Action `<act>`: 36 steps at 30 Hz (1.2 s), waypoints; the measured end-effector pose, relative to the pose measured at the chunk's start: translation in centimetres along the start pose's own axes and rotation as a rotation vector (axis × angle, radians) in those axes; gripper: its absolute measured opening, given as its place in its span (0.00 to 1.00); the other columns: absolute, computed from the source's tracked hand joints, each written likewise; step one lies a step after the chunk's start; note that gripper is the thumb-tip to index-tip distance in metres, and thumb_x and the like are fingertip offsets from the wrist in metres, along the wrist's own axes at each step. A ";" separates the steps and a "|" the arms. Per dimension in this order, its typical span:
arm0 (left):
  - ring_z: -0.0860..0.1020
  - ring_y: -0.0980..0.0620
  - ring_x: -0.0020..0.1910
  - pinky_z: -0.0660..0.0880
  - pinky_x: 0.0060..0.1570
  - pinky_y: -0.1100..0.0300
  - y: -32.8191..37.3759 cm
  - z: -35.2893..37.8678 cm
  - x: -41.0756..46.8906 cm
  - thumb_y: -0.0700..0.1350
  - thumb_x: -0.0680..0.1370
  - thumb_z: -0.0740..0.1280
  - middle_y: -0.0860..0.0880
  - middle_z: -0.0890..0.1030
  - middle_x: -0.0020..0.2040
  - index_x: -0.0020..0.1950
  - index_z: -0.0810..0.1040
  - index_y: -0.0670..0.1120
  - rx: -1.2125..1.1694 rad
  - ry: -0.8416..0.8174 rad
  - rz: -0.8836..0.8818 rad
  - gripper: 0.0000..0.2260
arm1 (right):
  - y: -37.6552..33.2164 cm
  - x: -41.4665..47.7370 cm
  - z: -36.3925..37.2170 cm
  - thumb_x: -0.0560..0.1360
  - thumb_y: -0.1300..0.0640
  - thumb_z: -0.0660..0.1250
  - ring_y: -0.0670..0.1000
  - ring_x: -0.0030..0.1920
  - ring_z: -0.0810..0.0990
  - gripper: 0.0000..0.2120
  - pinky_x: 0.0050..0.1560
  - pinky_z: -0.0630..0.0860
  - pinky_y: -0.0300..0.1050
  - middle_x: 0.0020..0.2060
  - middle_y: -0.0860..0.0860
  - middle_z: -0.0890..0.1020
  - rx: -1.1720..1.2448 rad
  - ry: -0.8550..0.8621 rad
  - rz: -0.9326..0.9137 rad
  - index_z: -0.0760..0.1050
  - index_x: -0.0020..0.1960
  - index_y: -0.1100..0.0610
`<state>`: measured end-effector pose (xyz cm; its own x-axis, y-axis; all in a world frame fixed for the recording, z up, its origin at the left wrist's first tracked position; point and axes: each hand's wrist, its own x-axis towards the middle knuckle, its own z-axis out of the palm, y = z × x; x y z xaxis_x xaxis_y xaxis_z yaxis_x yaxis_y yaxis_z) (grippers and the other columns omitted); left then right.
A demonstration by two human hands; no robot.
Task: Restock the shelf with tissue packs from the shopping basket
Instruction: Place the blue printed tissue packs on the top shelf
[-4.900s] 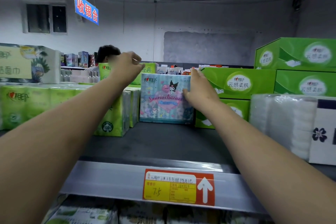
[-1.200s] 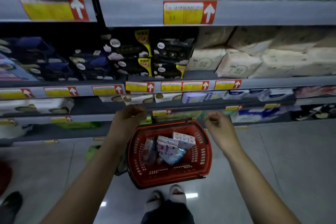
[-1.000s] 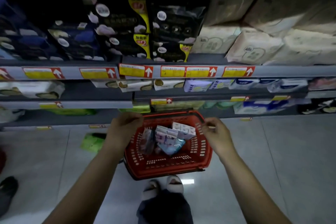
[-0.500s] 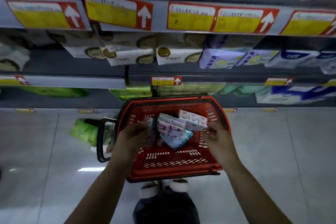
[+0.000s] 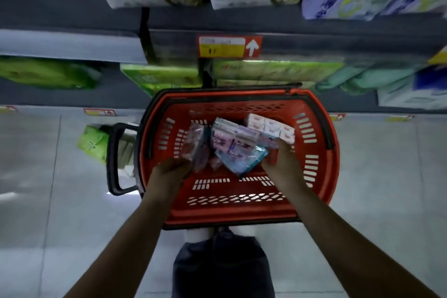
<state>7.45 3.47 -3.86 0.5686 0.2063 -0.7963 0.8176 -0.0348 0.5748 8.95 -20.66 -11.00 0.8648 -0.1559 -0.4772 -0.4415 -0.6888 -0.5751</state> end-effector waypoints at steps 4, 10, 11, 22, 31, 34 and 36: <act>0.82 0.47 0.41 0.78 0.42 0.56 -2.0 1.3 1.7 0.39 0.77 0.66 0.45 0.83 0.43 0.44 0.79 0.50 -0.020 -0.023 -0.037 0.07 | 2.4 2.9 2.8 0.68 0.60 0.72 0.54 0.57 0.79 0.28 0.52 0.75 0.41 0.58 0.54 0.80 -0.097 -0.081 -0.005 0.69 0.66 0.56; 0.83 0.41 0.43 0.79 0.50 0.45 -5.1 2.1 4.3 0.40 0.77 0.67 0.43 0.85 0.41 0.44 0.80 0.48 -0.020 0.019 -0.141 0.05 | 4.2 6.0 7.3 0.67 0.59 0.74 0.58 0.64 0.74 0.37 0.60 0.75 0.50 0.64 0.56 0.75 -0.246 -0.135 0.012 0.62 0.72 0.56; 0.83 0.41 0.43 0.79 0.50 0.45 -5.5 2.0 4.7 0.39 0.77 0.66 0.43 0.85 0.41 0.44 0.81 0.47 -0.017 0.023 -0.156 0.05 | 4.2 6.5 7.8 0.67 0.59 0.74 0.59 0.66 0.71 0.39 0.63 0.73 0.51 0.67 0.57 0.72 -0.278 -0.150 0.022 0.59 0.74 0.57; 0.83 0.45 0.42 0.79 0.45 0.52 -6.7 1.1 6.2 0.39 0.78 0.66 0.47 0.84 0.41 0.47 0.80 0.47 -0.029 0.036 -0.213 0.04 | 5.0 8.6 10.4 0.67 0.59 0.75 0.59 0.63 0.73 0.33 0.57 0.76 0.58 0.62 0.59 0.73 -0.357 -0.001 -0.028 0.63 0.67 0.59; 0.80 0.46 0.51 0.77 0.54 0.50 -7.7 2.5 5.9 0.41 0.80 0.63 0.47 0.82 0.49 0.49 0.77 0.49 -0.017 -0.010 -0.283 0.05 | 5.2 7.3 10.9 0.72 0.62 0.70 0.57 0.62 0.72 0.25 0.53 0.76 0.45 0.62 0.59 0.72 -0.416 -0.081 -0.010 0.65 0.65 0.60; 0.80 0.46 0.52 0.75 0.59 0.46 -7.5 2.6 5.8 0.42 0.80 0.63 0.46 0.82 0.50 0.47 0.77 0.51 -0.009 -0.022 -0.280 0.06 | 4.7 6.7 10.9 0.73 0.65 0.67 0.56 0.61 0.73 0.22 0.50 0.74 0.42 0.62 0.59 0.72 -0.419 -0.100 0.019 0.65 0.65 0.62; 0.81 0.46 0.51 0.76 0.57 0.47 -7.3 2.6 5.6 0.41 0.80 0.63 0.46 0.82 0.49 0.47 0.77 0.50 -0.012 -0.022 -0.268 0.06 | 4.3 6.2 10.7 0.74 0.65 0.67 0.57 0.61 0.73 0.21 0.51 0.73 0.42 0.62 0.60 0.72 -0.408 -0.091 0.014 0.65 0.65 0.63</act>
<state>4.90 2.39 -13.04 0.3338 0.1856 -0.9242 0.9382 0.0295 0.3448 9.86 -16.99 -23.51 0.8269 -0.1165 -0.5502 -0.3062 -0.9138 -0.2667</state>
